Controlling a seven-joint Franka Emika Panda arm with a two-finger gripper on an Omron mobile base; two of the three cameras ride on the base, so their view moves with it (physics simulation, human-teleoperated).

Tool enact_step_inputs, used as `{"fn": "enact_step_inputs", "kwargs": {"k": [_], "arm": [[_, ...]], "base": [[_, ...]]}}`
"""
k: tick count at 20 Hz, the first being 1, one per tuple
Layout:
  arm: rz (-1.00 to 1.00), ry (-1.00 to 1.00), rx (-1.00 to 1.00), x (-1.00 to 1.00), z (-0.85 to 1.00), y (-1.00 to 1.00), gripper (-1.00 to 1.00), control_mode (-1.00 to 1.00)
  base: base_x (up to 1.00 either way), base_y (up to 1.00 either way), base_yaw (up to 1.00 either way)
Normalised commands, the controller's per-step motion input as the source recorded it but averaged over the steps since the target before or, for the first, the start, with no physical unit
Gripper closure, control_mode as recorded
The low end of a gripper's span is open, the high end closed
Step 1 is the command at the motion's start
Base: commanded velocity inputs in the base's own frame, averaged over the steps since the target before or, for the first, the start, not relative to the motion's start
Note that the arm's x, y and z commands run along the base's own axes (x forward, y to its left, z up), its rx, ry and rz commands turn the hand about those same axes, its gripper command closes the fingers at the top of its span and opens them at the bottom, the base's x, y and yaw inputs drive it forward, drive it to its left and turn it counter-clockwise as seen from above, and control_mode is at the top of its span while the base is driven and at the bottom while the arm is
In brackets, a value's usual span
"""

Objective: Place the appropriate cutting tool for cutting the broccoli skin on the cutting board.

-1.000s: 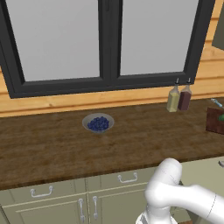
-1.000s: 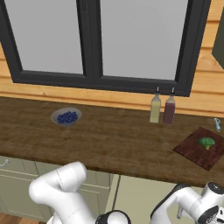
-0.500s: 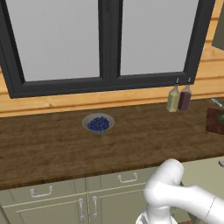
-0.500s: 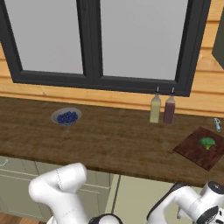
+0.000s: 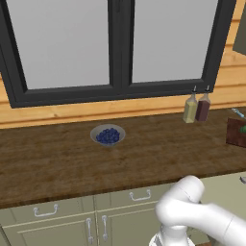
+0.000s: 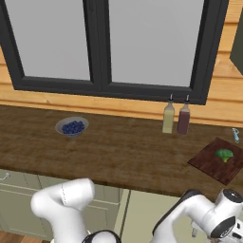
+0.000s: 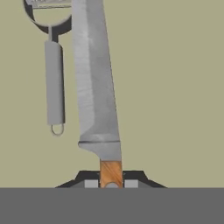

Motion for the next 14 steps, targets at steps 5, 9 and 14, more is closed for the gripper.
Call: {"fn": "enact_step_inputs", "kwargs": {"k": [5,9,14], "arm": [[-0.08,0.09,0.00,-0.28,0.55,0.32,1.00,-1.00],[-0.07,0.19,0.00,-0.37,0.57,0.19,1.00,-1.00],[-0.06,0.15,0.00,-0.49,0.57,0.02,1.00,-1.00]], "base": [[0.00,0.00,0.00],[0.00,0.00,0.00],[0.00,0.00,0.00]]}}
